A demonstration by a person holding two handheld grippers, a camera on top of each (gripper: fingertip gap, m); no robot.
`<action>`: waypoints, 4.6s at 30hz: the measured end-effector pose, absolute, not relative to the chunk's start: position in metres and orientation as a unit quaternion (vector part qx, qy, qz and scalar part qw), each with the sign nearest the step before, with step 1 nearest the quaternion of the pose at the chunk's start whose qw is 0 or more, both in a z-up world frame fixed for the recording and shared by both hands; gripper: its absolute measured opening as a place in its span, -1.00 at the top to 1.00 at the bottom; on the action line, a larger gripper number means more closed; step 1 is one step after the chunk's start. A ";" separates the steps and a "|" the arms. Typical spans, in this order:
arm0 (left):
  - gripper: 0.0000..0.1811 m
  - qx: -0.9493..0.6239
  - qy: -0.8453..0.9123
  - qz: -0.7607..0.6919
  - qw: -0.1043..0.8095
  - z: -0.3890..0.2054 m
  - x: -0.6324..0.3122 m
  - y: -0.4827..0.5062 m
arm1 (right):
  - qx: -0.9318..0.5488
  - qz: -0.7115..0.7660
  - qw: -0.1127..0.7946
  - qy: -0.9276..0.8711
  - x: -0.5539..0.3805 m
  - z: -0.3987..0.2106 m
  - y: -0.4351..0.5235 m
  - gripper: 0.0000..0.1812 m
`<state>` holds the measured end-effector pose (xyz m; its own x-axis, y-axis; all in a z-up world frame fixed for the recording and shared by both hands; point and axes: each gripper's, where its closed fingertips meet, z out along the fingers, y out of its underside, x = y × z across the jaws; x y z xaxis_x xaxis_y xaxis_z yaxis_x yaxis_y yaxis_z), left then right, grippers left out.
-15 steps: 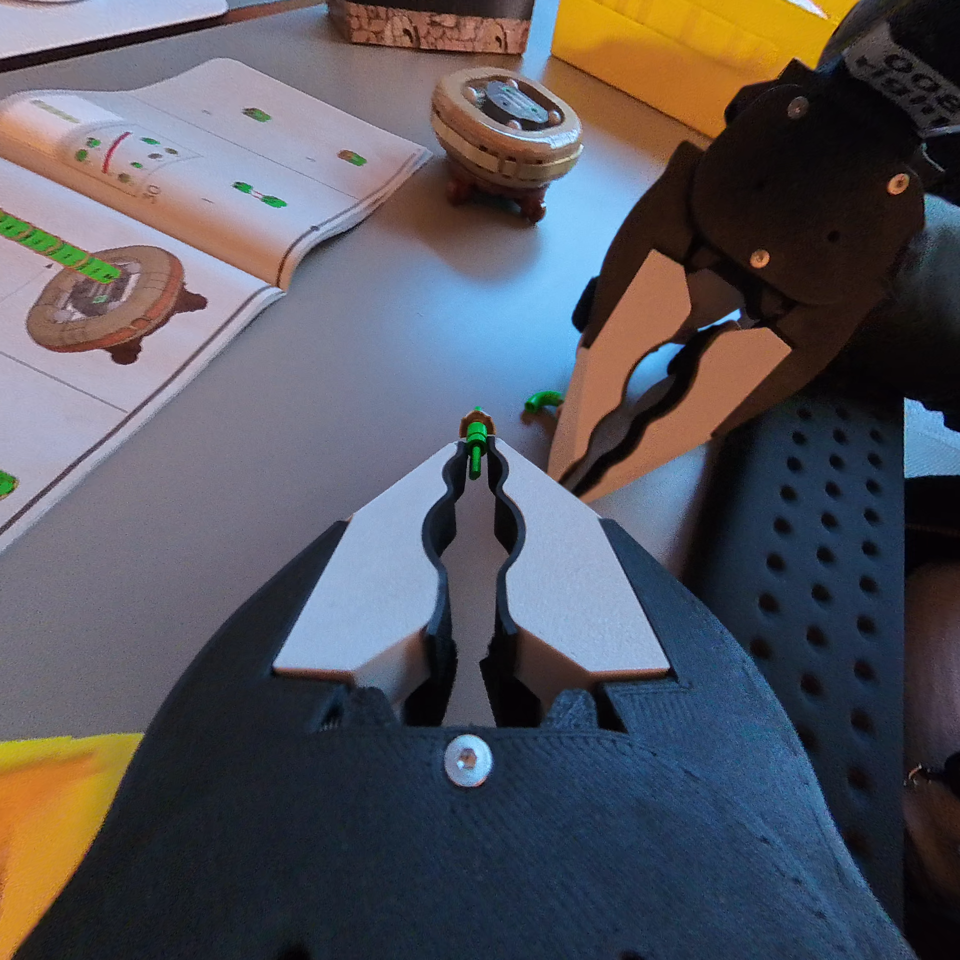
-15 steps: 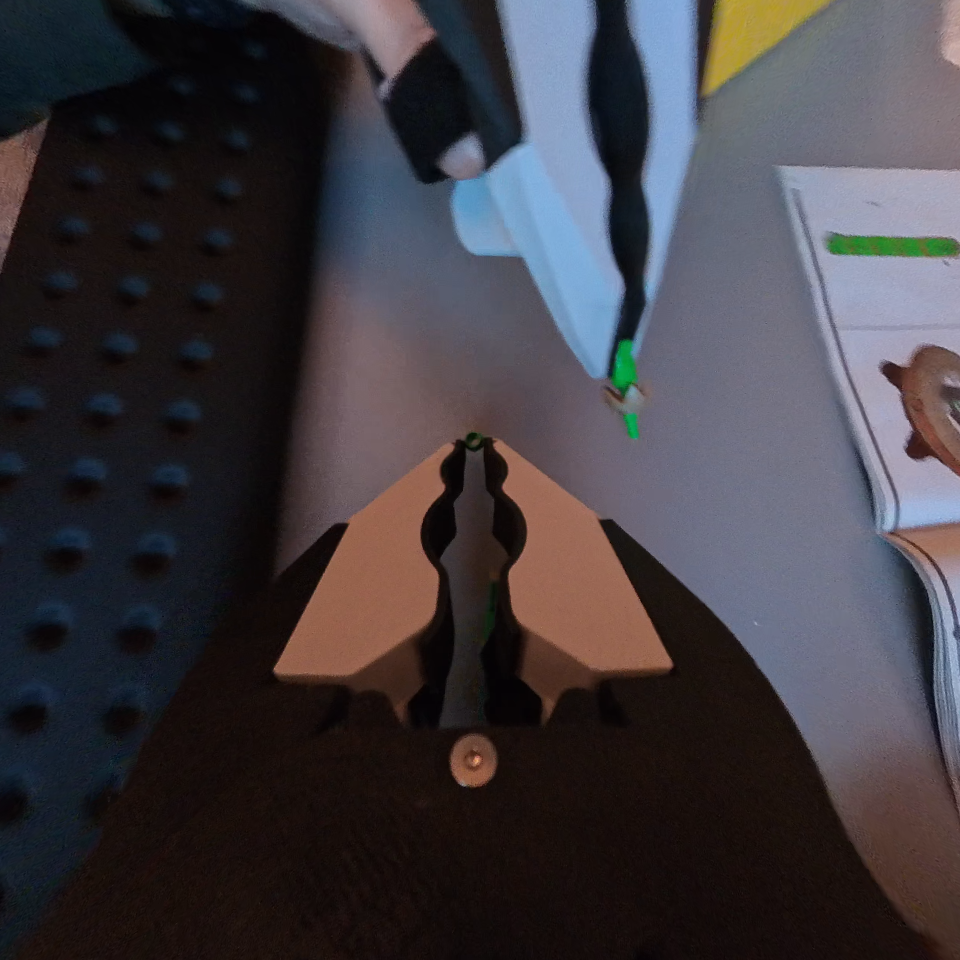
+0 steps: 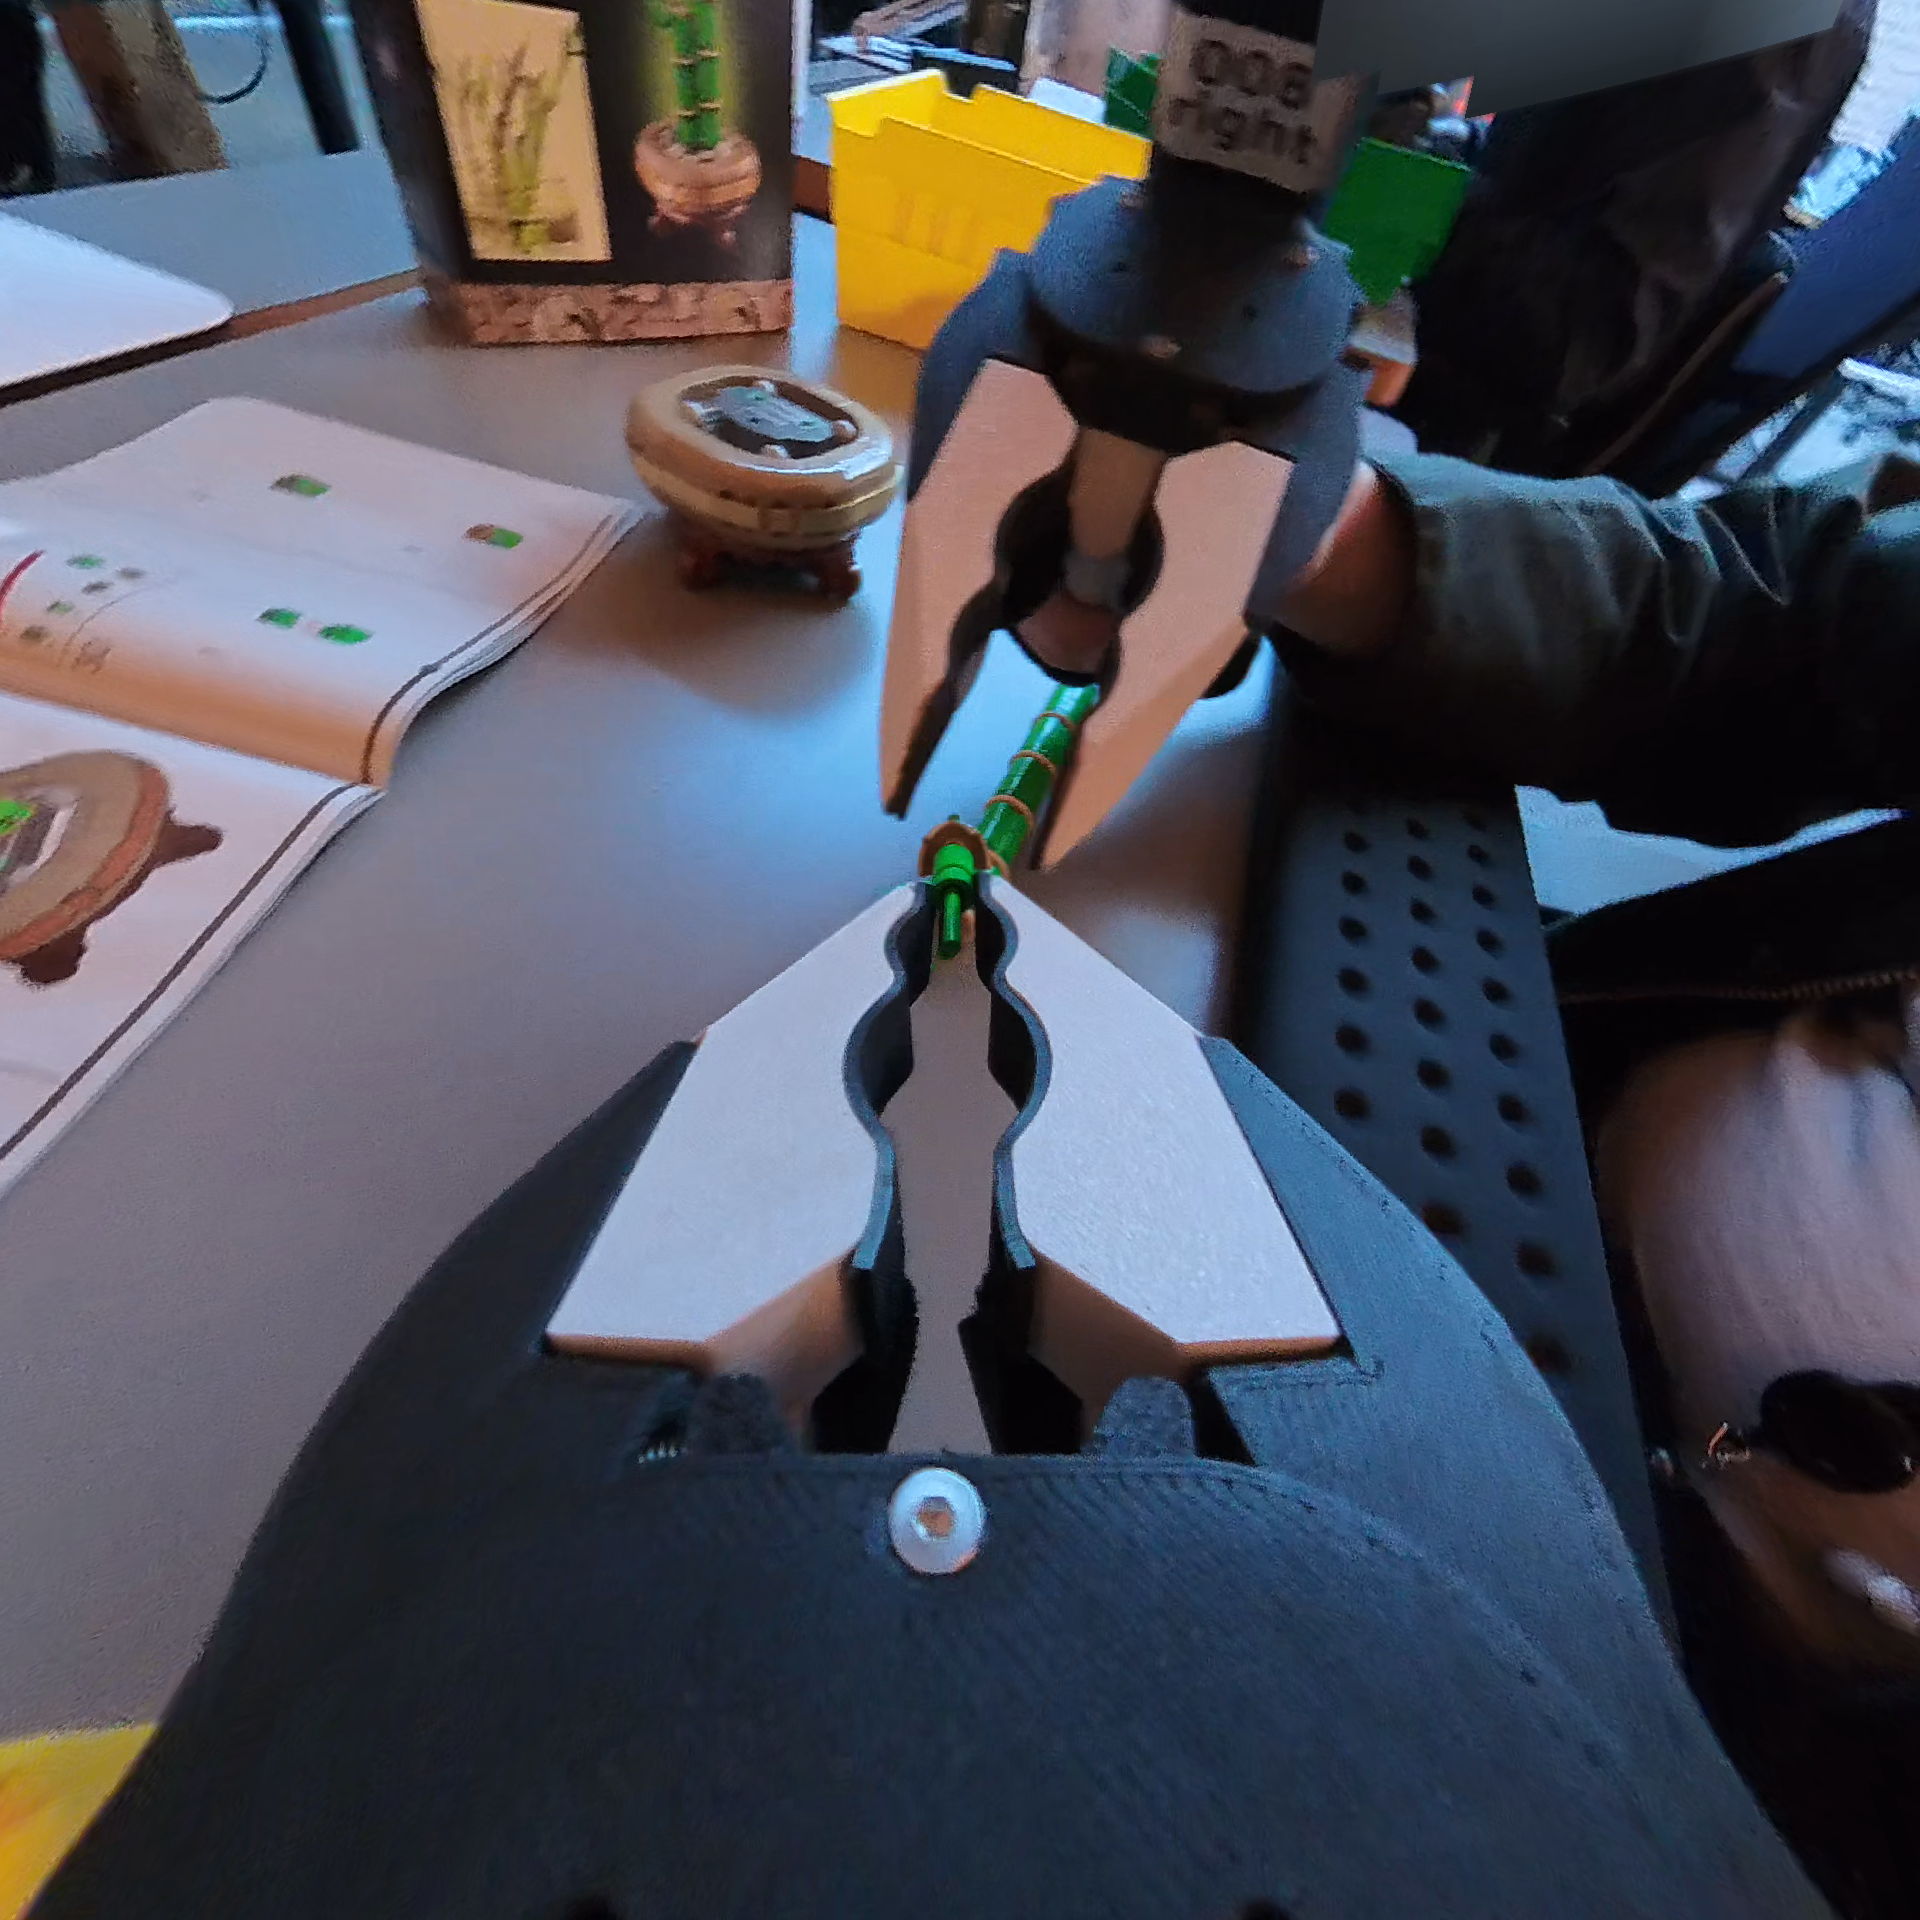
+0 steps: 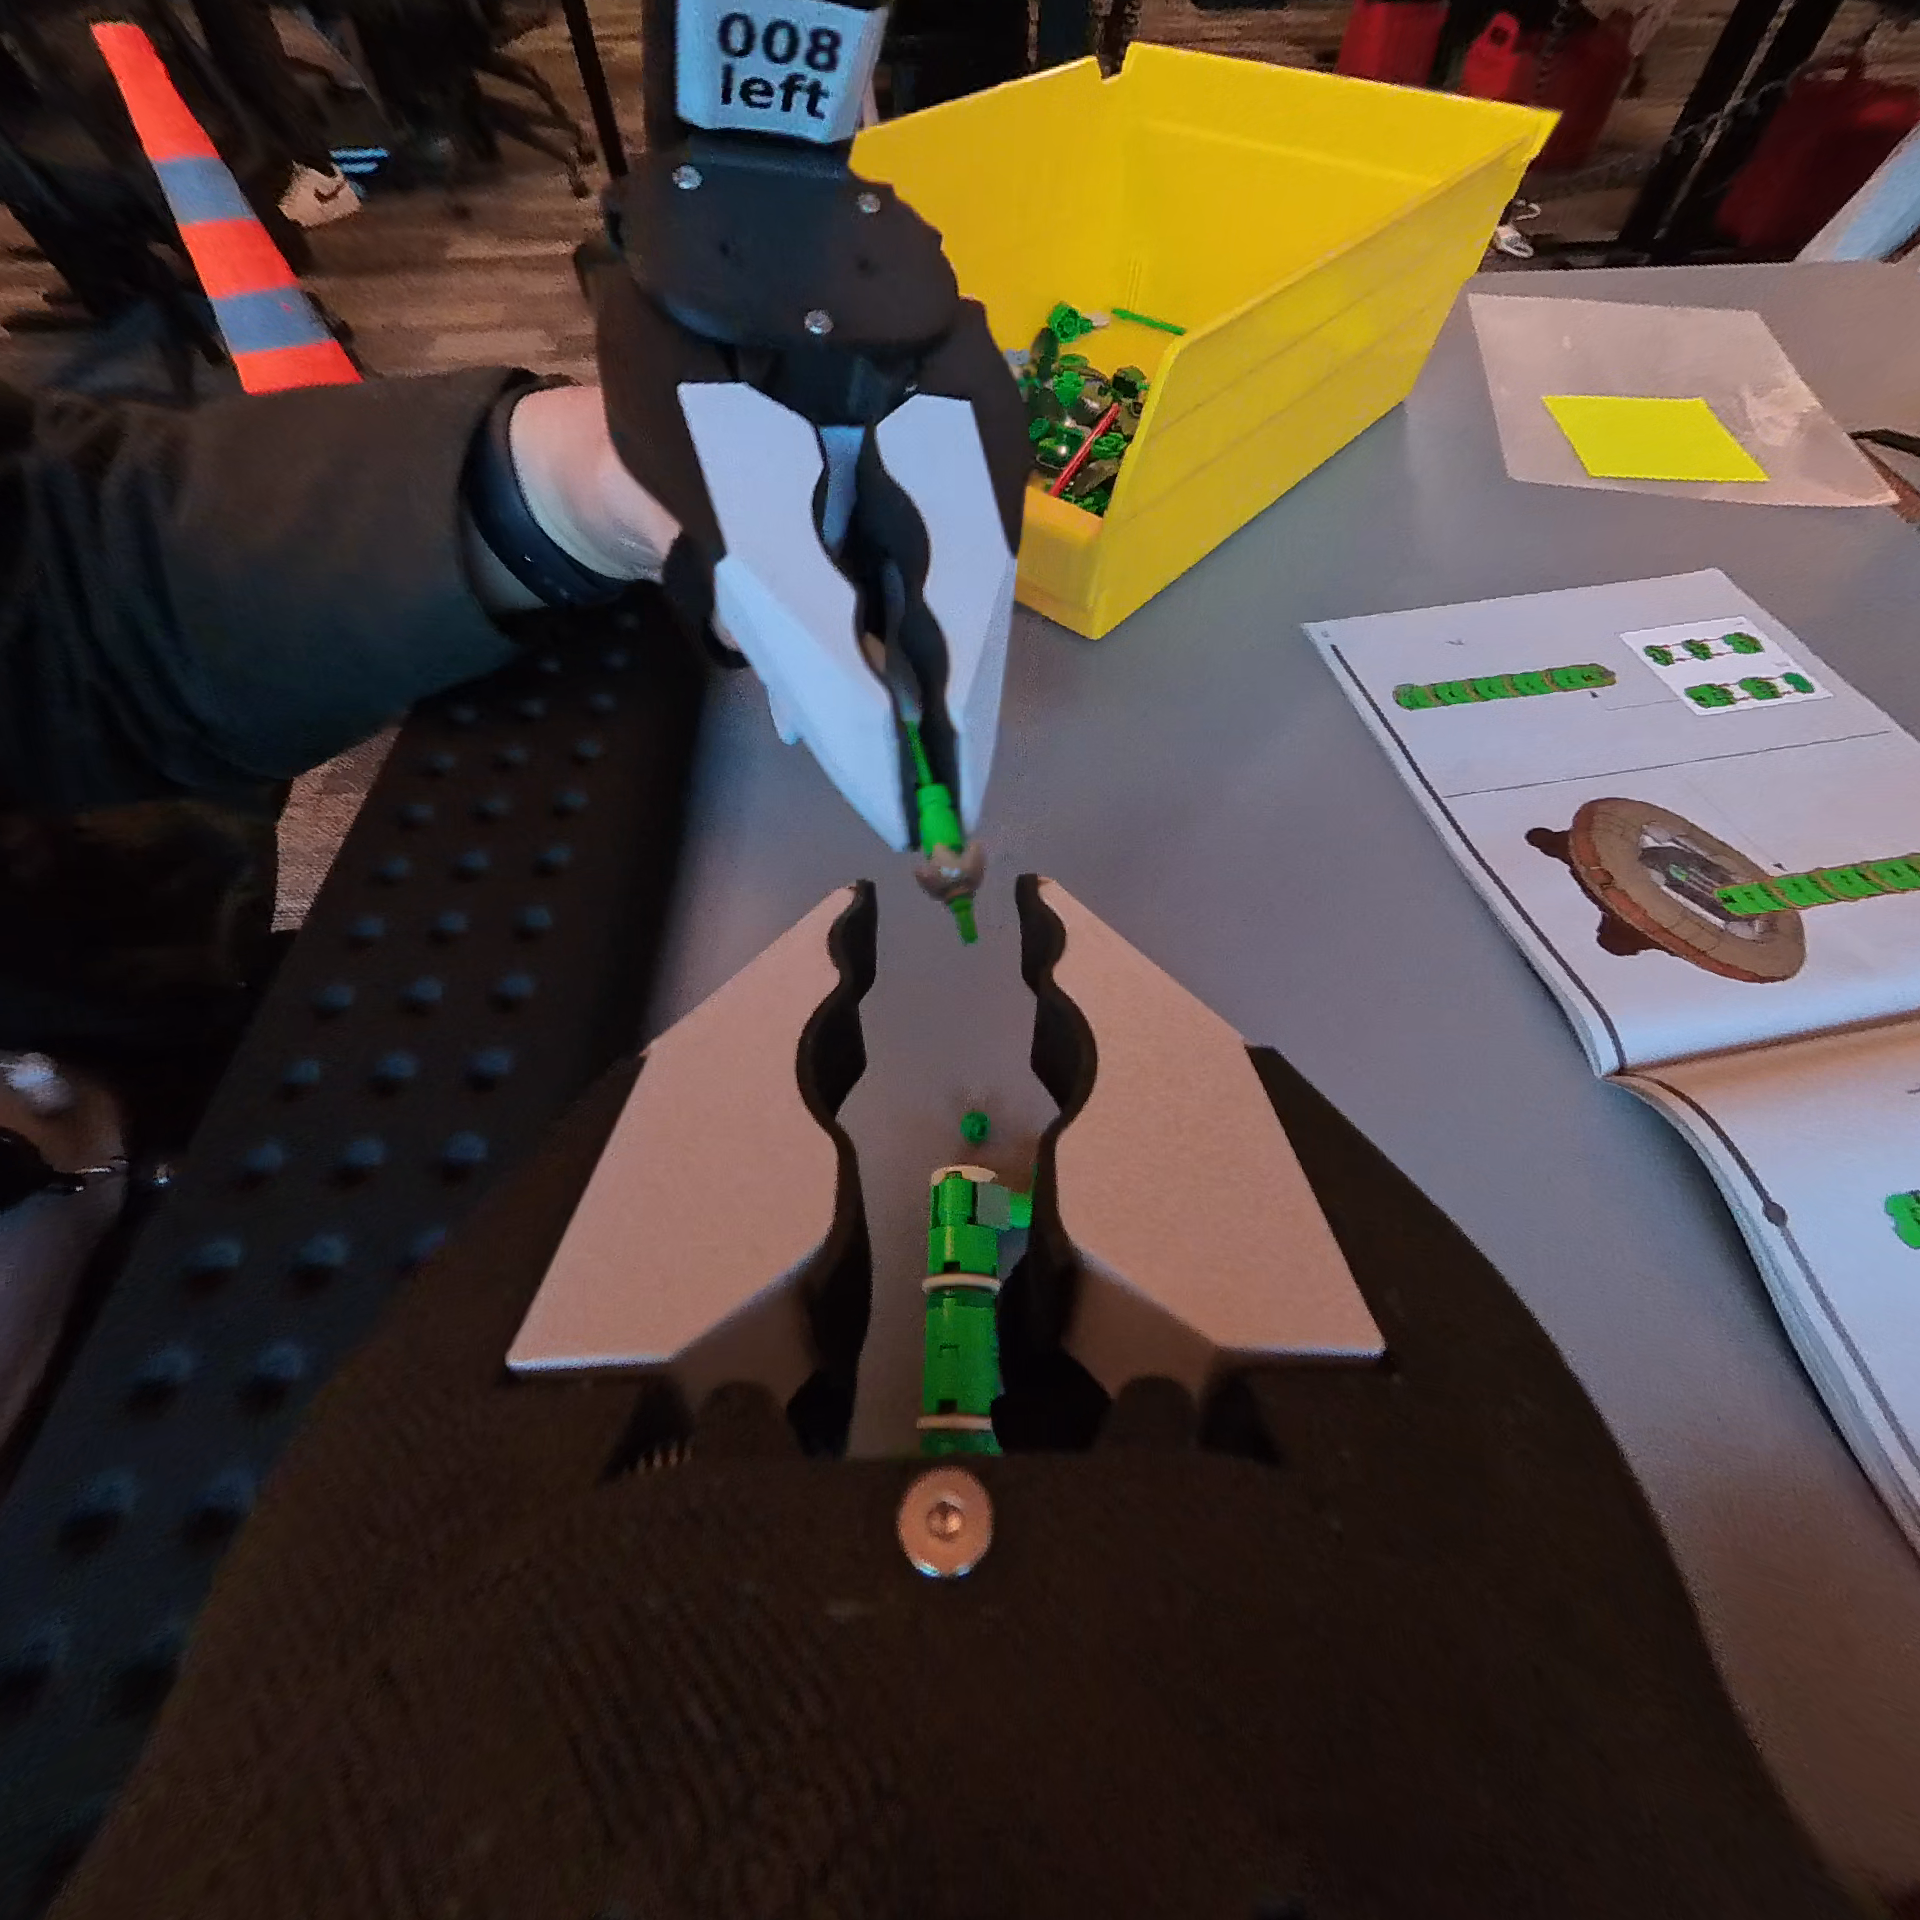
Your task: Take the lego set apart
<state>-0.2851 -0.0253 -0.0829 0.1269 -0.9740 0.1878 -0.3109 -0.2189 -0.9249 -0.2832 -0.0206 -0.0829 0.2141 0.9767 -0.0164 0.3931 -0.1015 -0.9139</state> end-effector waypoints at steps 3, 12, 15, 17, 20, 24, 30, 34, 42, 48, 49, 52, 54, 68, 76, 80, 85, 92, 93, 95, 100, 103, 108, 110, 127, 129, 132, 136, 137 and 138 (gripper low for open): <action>0.94 -0.631 0.520 -0.434 0.378 -0.084 -0.281 -0.035 | -0.654 0.346 0.412 -0.532 -0.283 -0.087 -0.024 0.75; 0.94 -0.608 0.538 -0.440 0.383 -0.080 -0.279 -0.043 | -0.639 0.403 0.386 -0.529 -0.289 -0.081 -0.040 0.82; 0.94 -0.609 0.540 -0.440 0.379 -0.081 -0.279 -0.044 | -0.644 0.398 0.381 -0.531 -0.289 -0.083 -0.039 0.86; 0.94 -0.605 0.539 -0.446 0.380 -0.078 -0.279 -0.045 | -0.642 0.401 0.381 -0.531 -0.288 -0.080 -0.040 0.86; 0.94 -0.588 0.545 -0.443 0.402 -0.069 -0.280 -0.047 | -0.635 0.418 0.385 -0.523 -0.287 -0.070 -0.042 0.86; 0.95 -0.575 0.551 -0.442 0.412 -0.064 -0.281 -0.049 | -0.631 0.407 0.388 -0.534 -0.286 -0.066 -0.045 0.86; 1.00 -0.576 0.553 -0.443 0.408 -0.065 -0.281 -0.050 | -0.638 0.398 0.376 -0.542 -0.276 -0.069 -0.046 0.86; 1.00 -0.577 0.554 -0.448 0.401 -0.066 -0.278 -0.053 | -0.638 0.402 0.365 -0.546 -0.273 -0.071 -0.049 0.86; 1.00 -0.567 0.543 -0.471 0.401 -0.062 -0.278 -0.056 | -0.629 0.410 0.375 -0.544 -0.271 -0.065 -0.052 0.86; 0.78 -0.575 0.539 -0.466 0.402 -0.065 -0.271 -0.055 | -0.625 0.399 0.384 -0.551 -0.275 -0.066 -0.051 0.86; 0.87 -0.574 0.543 -0.464 0.400 -0.066 -0.270 -0.056 | -0.625 0.394 0.383 -0.554 -0.276 -0.067 -0.051 0.86; 0.94 -0.571 0.548 -0.458 0.405 -0.066 -0.269 -0.056 | -0.627 0.393 0.384 -0.553 -0.276 -0.068 -0.051 0.86; 0.94 -0.572 0.545 -0.461 0.405 -0.065 -0.270 -0.056 | -0.628 0.388 0.384 -0.555 -0.276 -0.069 -0.050 0.86; 0.94 -0.572 0.550 -0.446 0.413 -0.066 -0.271 -0.054 | -0.633 0.381 0.384 -0.554 -0.277 -0.072 -0.049 0.86; 0.94 -0.559 0.559 -0.442 0.423 -0.059 -0.271 -0.055 | -0.624 0.382 0.395 -0.556 -0.275 -0.064 -0.051 0.86; 0.94 -0.558 0.561 -0.441 0.424 -0.059 -0.272 -0.056 | -0.625 0.383 0.393 -0.556 -0.273 -0.064 -0.051 0.86; 0.94 -0.556 0.562 -0.444 0.421 -0.059 -0.271 -0.058 | -0.624 0.390 0.386 -0.556 -0.269 -0.064 -0.053 0.86; 0.94 -0.554 0.570 -0.443 0.415 -0.060 -0.270 -0.062 | -0.624 0.389 0.378 -0.562 -0.265 -0.065 -0.057 0.85; 0.94 -0.554 0.570 -0.443 0.415 -0.060 -0.270 -0.062 | -0.624 0.389 0.378 -0.563 -0.264 -0.065 -0.058 0.85; 0.94 -0.553 0.572 -0.442 0.414 -0.060 -0.270 -0.063 | -0.624 0.390 0.376 -0.563 -0.263 -0.065 -0.058 0.85; 0.94 -0.551 0.574 -0.444 0.411 -0.061 -0.271 -0.065 | -0.624 0.392 0.372 -0.564 -0.258 -0.064 -0.060 0.85; 0.94 -0.551 0.578 -0.446 0.405 -0.062 -0.270 -0.067 | -0.625 0.395 0.365 -0.566 -0.256 -0.065 -0.063 0.85; 0.94 -0.552 0.581 -0.447 0.399 -0.064 -0.269 -0.068 | -0.627 0.394 0.359 -0.568 -0.253 -0.066 -0.065 0.86; 0.94 -0.553 0.580 -0.448 0.397 -0.064 -0.269 -0.068 | -0.628 0.396 0.357 -0.567 -0.252 -0.065 -0.065 0.86; 0.94 -0.577 0.583 -0.433 0.374 -0.081 -0.266 -0.063 | -0.635 0.325 0.364 -0.599 -0.268 -0.086 -0.059 0.84; 0.94 -0.580 0.587 -0.430 0.366 -0.085 -0.266 -0.064 | -0.635 0.313 0.367 -0.604 -0.269 -0.087 -0.060 0.84; 0.94 -0.584 0.595 -0.421 0.358 -0.090 -0.266 -0.064 | -0.638 0.284 0.365 -0.615 -0.268 -0.090 -0.058 0.85; 0.94 -0.603 0.614 -0.376 0.344 -0.108 -0.265 -0.060 | -0.640 0.181 0.359 -0.655 -0.270 -0.111 -0.052 0.84; 0.94 -0.609 0.618 -0.361 0.342 -0.113 -0.265 -0.058 | -0.638 0.158 0.352 -0.667 -0.270 -0.117 -0.052 0.83; 0.94 -0.614 0.621 -0.349 0.340 -0.117 -0.266 -0.057 | -0.634 0.140 0.350 -0.675 -0.271 -0.121 -0.052 0.84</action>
